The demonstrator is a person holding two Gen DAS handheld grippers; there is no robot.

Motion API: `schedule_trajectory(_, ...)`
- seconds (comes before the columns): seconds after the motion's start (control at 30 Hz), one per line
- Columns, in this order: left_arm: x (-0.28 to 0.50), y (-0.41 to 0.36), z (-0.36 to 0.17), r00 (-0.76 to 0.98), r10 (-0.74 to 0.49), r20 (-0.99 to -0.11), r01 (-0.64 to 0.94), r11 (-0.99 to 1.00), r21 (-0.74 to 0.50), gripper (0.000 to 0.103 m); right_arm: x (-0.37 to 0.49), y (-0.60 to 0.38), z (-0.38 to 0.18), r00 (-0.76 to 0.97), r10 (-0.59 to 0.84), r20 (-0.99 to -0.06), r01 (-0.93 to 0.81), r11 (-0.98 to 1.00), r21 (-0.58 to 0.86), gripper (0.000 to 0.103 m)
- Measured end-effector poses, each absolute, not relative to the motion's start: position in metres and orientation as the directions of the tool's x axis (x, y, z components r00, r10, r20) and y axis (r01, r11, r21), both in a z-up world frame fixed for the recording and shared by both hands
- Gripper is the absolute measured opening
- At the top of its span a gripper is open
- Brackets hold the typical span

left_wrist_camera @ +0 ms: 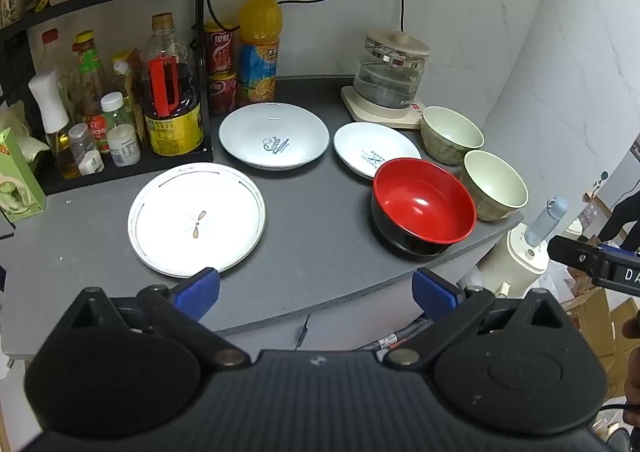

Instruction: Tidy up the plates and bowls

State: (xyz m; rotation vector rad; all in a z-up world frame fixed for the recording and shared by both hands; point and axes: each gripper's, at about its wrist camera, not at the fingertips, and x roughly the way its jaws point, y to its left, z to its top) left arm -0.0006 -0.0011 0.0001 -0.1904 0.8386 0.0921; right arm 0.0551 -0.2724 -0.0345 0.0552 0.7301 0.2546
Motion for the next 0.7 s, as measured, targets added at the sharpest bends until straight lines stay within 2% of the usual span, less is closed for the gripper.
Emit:
schedule_trajectory(0.17,0.001,-0.003,0.003,0.674,0.008,-0.739,-0.157,0.979,-0.132,0.102,0.045,-0.275,-0.031,0.736,0.256,-0.626,-0.217,0.966,0.14,0.103)
schedule_trajectory(0.7,-0.004,-0.003,0.002,0.681,-0.001,-0.732,-0.142,0.981,-0.134,0.102,0.042,-0.28,-0.033,0.737,0.24,-0.632,-0.201,0.97,0.133,0.103)
